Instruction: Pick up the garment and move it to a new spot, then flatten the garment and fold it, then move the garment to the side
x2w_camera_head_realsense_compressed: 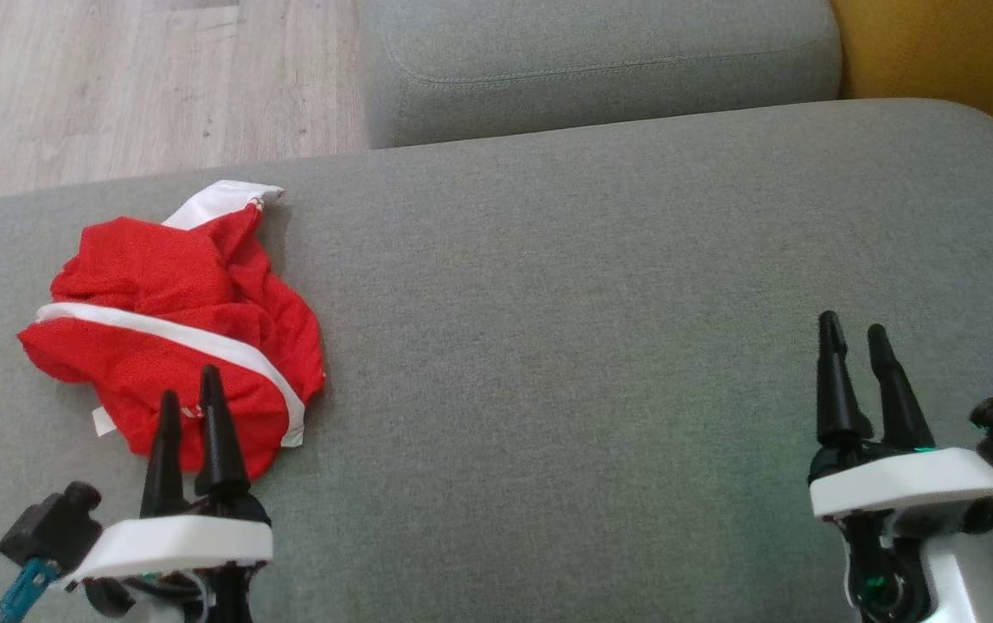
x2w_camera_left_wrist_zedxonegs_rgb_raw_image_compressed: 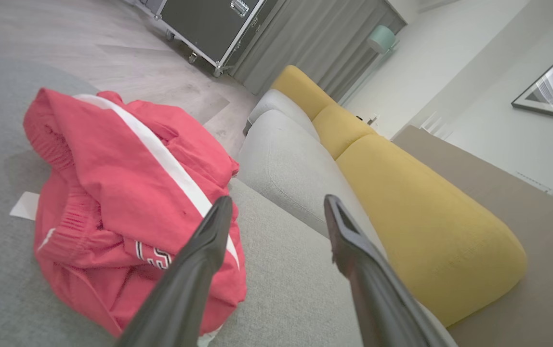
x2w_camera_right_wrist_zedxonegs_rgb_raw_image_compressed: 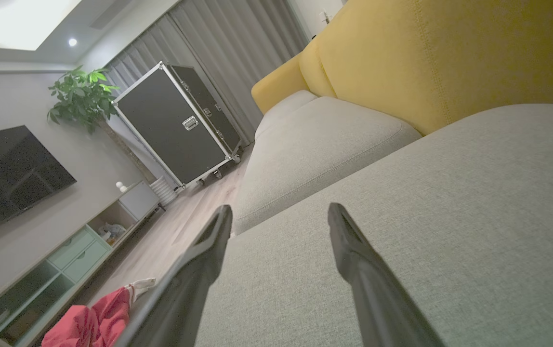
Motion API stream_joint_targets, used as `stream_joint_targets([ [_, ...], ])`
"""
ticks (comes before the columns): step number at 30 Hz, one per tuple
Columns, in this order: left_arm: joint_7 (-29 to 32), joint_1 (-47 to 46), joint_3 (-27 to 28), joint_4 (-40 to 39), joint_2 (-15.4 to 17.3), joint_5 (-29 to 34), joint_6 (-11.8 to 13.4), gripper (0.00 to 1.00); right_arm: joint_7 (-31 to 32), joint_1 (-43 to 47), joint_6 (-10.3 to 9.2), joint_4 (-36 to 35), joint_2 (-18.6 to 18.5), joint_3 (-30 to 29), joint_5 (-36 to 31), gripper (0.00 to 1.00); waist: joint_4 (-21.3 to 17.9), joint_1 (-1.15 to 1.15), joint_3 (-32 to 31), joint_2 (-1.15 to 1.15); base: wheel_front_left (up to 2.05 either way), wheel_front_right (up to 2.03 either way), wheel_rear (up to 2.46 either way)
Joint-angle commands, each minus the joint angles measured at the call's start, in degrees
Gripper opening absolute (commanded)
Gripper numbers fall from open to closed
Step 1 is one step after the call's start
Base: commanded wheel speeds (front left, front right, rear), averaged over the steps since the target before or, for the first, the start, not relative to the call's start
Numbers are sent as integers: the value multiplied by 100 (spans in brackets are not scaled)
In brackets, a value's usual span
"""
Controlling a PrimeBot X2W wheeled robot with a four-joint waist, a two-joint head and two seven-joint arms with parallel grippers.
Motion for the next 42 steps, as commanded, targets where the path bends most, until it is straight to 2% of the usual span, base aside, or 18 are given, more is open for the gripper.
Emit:
stream_joint_targets([
  [1,-83,-196,35,-236,46,323,-4,100,-84,-289,-2,-258,-42,142,-298,100,-2,0,-1,0,0,0,0],
  [7,-168,-179,-104,-202,81,855,66,100,-169,-275,-3,-225,-43,236,-795,100,-9,0,-10,0,0,0,0],
  [8,-202,-174,-174,-180,121,1079,126,100,-202,-276,-3,-205,-44,272,-997,100,-13,0,-14,0,0,0,0],
  [16,-321,-194,-447,-90,292,1743,388,100,-321,-295,-3,-193,-46,393,-1601,100,-47,0,-19,0,0,0,0],
  [30,-559,-241,-851,-174,475,2561,812,100,-557,-316,-3,-250,-50,608,-2713,100,-138,0,-17,0,0,0,0],
  [42,-780,-172,-965,-280,497,3318,873,100,-777,-325,-4,-385,-54,769,-3632,100,-170,0,-22,0,0,0,0],
])
